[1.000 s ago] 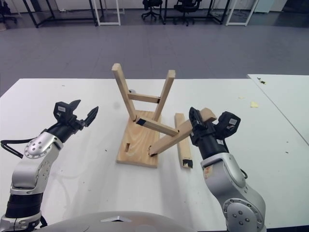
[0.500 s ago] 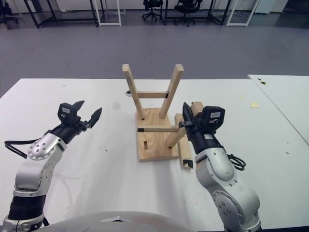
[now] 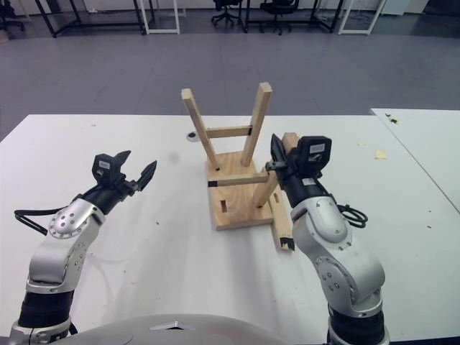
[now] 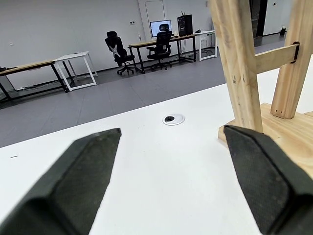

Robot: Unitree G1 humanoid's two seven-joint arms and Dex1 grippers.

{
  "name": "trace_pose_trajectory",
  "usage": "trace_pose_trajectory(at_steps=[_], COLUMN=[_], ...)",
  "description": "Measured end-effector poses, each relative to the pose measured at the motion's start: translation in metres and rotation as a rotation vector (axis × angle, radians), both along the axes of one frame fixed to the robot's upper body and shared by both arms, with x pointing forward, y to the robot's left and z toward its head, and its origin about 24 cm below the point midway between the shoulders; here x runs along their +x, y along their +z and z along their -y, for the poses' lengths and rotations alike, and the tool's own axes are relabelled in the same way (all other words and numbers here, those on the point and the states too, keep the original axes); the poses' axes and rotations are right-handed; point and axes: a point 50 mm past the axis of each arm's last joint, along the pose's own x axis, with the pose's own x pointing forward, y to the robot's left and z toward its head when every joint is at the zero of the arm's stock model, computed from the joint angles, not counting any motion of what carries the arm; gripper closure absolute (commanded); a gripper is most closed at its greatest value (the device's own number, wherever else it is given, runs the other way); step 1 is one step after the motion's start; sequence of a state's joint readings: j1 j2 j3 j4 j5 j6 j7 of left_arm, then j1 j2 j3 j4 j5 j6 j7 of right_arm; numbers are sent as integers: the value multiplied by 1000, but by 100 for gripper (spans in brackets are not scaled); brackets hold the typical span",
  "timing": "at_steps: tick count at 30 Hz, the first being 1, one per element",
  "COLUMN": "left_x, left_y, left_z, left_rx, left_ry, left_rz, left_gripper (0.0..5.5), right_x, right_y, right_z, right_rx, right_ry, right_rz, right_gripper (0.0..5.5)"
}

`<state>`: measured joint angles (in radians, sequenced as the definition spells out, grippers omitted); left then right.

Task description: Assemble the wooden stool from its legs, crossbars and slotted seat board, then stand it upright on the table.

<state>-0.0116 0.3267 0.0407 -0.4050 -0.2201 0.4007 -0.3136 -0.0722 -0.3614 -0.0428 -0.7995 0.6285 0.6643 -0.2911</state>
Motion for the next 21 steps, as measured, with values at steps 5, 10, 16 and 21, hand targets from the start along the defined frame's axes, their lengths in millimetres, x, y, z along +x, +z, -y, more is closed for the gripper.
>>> trace_pose_trajectory(at_steps=[5, 10, 16, 21], left_x=[1, 2, 7, 12], left_y=[0, 1, -2, -2], left_z=[1, 0, 0, -2], left_rx=[0, 12, 9, 6], left_ry=[8, 18, 30, 36], left_rz=[12, 32, 30, 28], left_gripper=[163, 163, 163, 163], right_x=[2, 0, 15, -2], right_y=[15, 61, 28, -99], right_z=[0, 25, 86, 54], right_rx=[35, 172, 347, 11], right_ry=[23, 143, -115, 57], right_rz=[76, 243, 62, -567], right_gripper=[261, 159, 159, 159])
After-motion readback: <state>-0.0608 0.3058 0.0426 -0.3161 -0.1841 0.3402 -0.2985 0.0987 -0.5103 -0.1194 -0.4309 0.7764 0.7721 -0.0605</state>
